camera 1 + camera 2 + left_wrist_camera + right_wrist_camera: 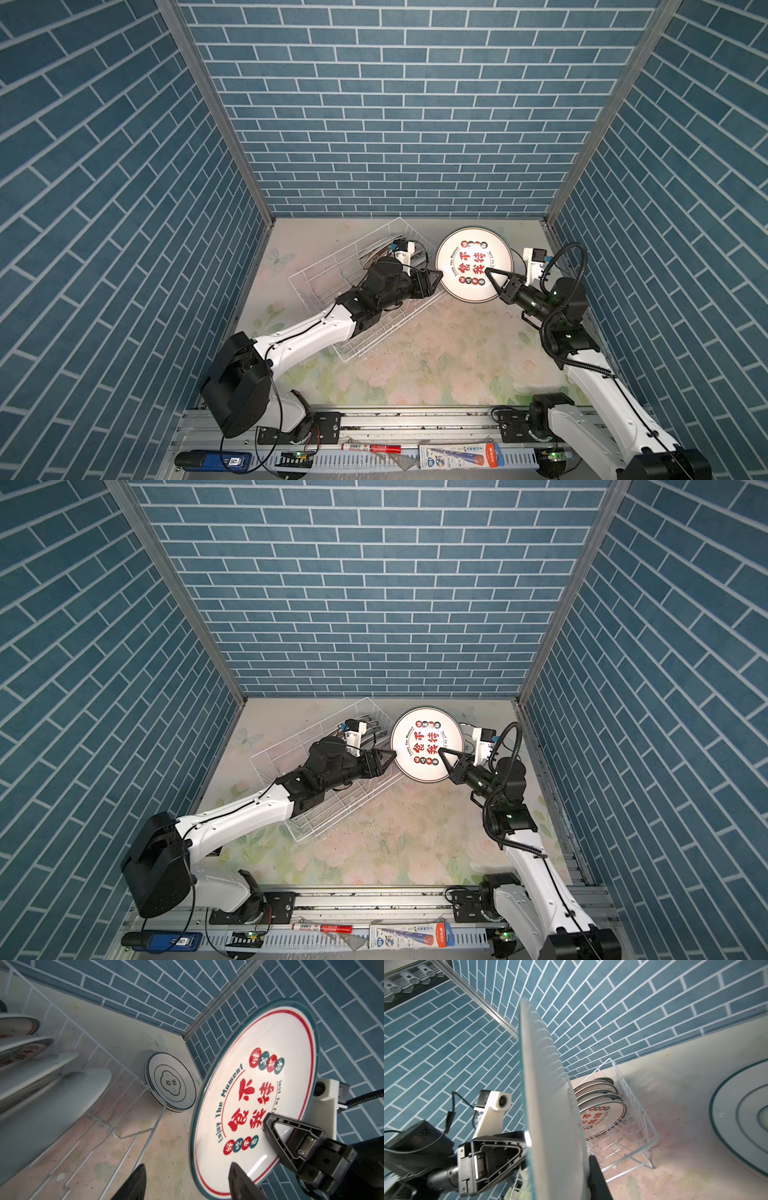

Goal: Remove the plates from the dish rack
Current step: 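Release the plate with the left gripper while the right gripper carries it away, then lower the plate onto the far-wall stack with the right gripper and open it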

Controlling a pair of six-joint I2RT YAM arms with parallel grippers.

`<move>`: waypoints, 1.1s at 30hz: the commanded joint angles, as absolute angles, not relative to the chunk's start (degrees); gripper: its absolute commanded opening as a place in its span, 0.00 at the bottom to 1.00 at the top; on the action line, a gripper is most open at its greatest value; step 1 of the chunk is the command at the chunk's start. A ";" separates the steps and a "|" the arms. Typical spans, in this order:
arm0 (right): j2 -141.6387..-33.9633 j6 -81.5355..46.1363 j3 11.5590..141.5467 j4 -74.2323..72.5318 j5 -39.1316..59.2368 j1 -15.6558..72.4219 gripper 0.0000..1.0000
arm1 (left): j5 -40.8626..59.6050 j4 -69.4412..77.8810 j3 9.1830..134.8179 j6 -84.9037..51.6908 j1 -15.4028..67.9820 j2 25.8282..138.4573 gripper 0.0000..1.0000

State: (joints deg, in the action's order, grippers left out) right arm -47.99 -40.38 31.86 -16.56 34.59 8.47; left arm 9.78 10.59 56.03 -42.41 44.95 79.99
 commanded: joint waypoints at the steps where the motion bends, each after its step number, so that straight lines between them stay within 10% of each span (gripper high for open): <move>1: -44.54 -33.87 37.54 -5.57 25.65 8.16 0.00 | 3.52 -0.28 58.42 -33.55 44.41 76.62 0.68; 16: -48.48 -35.94 45.60 14.60 -17.86 6.99 0.00 | -21.69 -16.01 58.65 -26.23 44.27 68.96 0.99; 33: -71.35 -44.74 50.65 6.97 -3.93 -2.15 0.00 | -29.81 -18.27 59.77 -20.04 44.30 74.91 0.99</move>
State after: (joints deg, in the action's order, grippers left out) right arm -69.17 -40.97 46.81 11.75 -7.68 -1.32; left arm -26.35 -18.57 60.77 -21.78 44.51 76.27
